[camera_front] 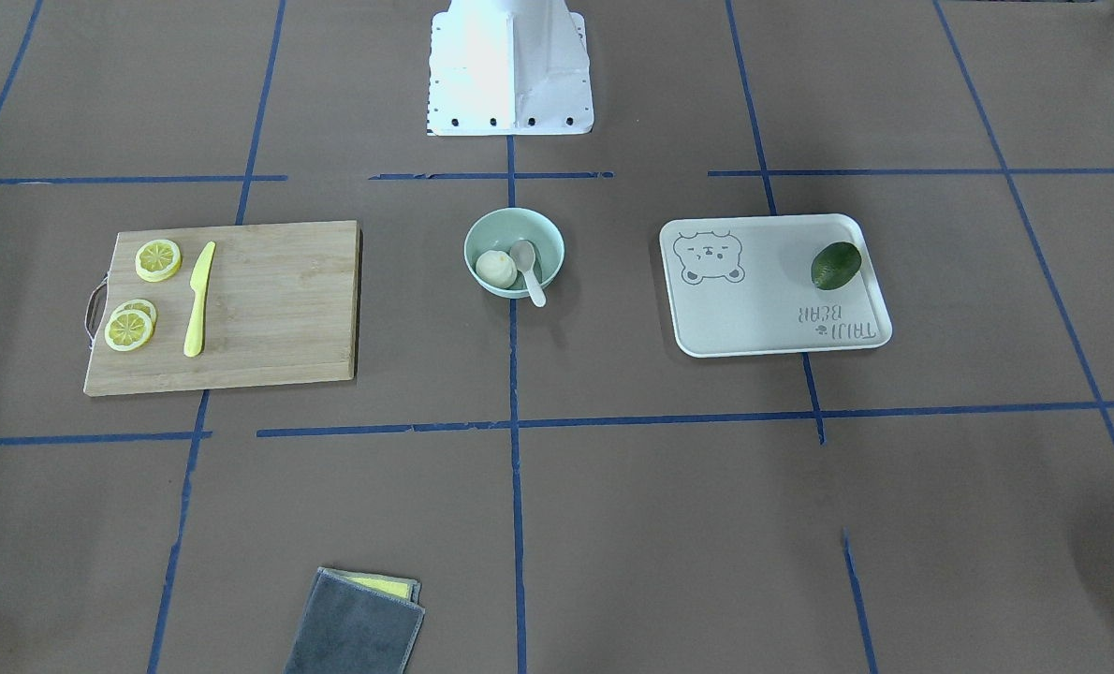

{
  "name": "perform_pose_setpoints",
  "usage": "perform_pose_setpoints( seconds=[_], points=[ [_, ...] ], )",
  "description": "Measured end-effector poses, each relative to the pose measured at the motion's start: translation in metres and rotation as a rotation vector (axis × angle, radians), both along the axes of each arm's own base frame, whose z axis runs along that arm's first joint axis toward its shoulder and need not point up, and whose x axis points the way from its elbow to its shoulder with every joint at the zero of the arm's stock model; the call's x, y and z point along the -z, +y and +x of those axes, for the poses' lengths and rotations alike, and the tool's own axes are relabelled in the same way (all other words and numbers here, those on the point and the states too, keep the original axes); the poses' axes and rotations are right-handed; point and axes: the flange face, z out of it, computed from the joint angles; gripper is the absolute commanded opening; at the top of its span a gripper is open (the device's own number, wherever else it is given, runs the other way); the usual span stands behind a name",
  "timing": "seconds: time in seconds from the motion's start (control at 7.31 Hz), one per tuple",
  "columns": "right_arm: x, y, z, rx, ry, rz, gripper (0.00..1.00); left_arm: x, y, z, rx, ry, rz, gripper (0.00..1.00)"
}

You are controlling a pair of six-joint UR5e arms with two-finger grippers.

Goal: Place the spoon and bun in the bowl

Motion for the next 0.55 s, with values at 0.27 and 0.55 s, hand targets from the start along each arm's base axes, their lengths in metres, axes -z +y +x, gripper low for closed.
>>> perform_pose_setpoints(
  seconds=[0.27, 0.55],
  points=[
    [-0.023, 0.017, 0.008, -0.015, -0.008, -0.034, 1.00, -0.002, 0.001, 0.000, -0.001, 0.000, -0.001, 1.00],
    [-0.023, 0.026, 0.008, -0.039, -0.008, -0.055, 1.00, -0.003, 0.002, 0.000, -0.002, 0.001, -0.003, 1.00]
  ],
)
